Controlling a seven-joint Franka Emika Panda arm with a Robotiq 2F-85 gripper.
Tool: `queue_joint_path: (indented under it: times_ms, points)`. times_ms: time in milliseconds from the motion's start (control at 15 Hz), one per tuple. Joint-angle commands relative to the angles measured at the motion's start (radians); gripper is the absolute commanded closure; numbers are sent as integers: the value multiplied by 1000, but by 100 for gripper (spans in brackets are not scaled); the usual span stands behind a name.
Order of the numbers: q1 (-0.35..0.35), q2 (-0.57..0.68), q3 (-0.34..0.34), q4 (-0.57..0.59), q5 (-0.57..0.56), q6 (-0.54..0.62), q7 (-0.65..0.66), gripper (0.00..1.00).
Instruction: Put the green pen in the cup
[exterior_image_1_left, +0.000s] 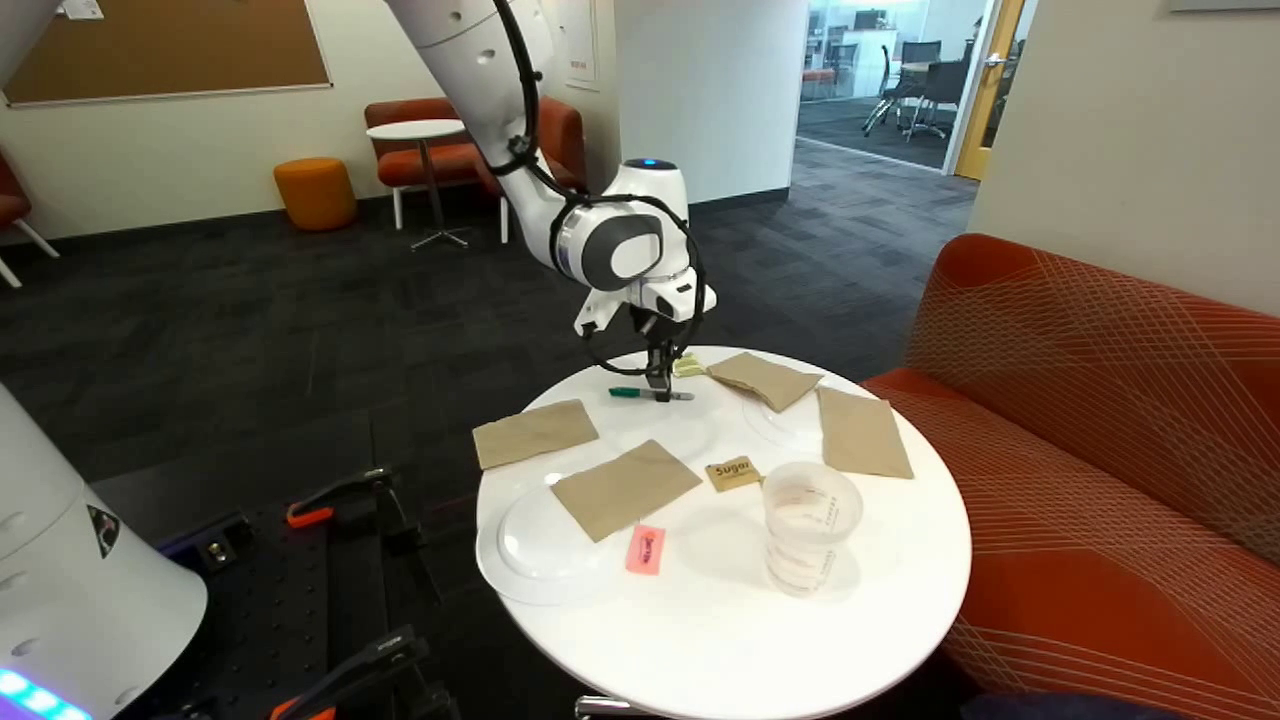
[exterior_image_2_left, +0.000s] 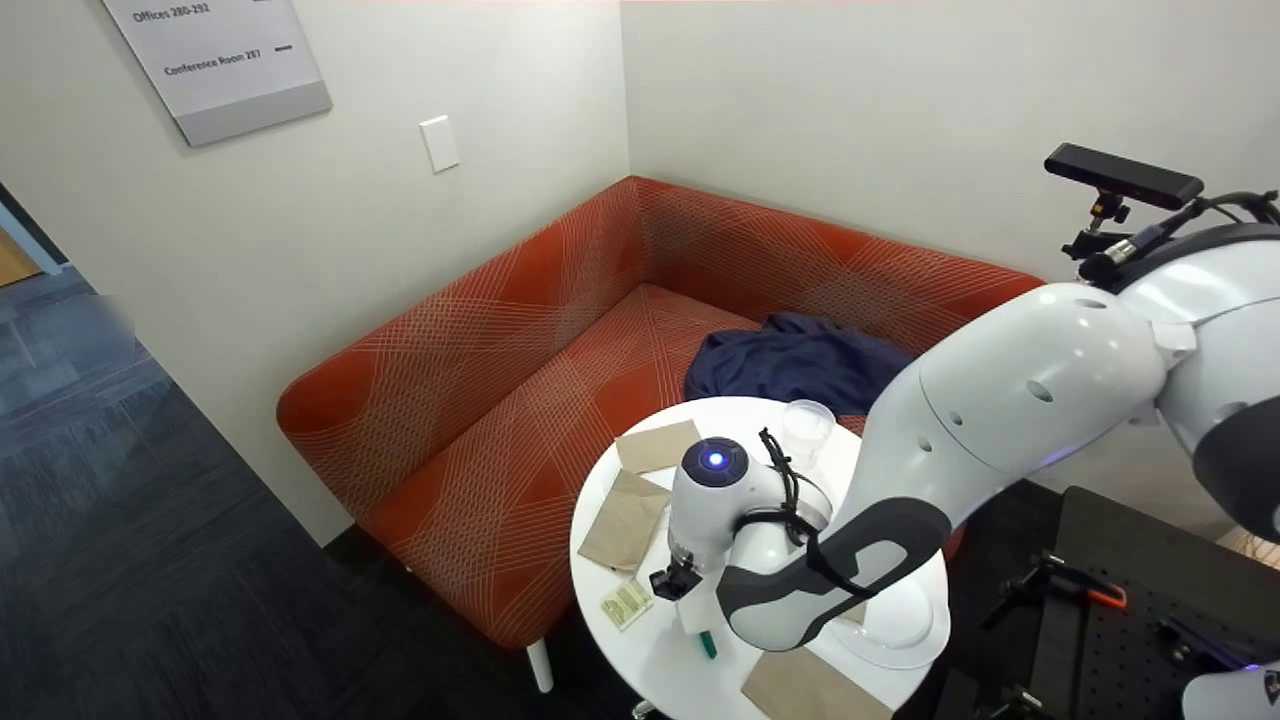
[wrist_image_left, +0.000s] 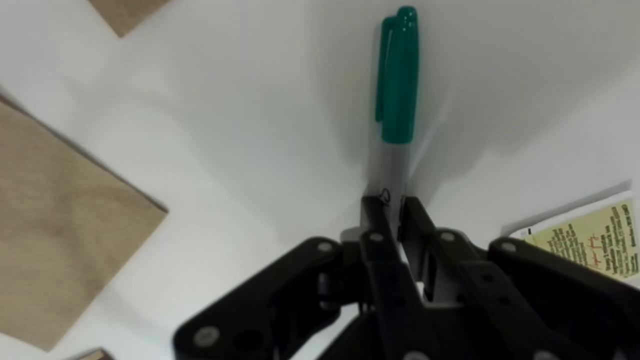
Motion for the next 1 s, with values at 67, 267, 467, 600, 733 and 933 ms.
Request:
queue_joint_path:
  times_ms: [67, 267, 467, 600, 733, 933]
  points:
    - [-4, -26, 12, -2, 22, -41, -33, 97]
    - [-17, -95, 29, -41, 22, -99, -72, 97]
    - [-1, -165, 8, -61, 0, -206, -69, 97]
    - [-5, -213, 9, -65, -12, -277, -78, 97]
    - [-13, -261, 14, -74, -23, -336, -85, 97]
    - [-24, -327, 14, -88, -44, -398, -104, 97]
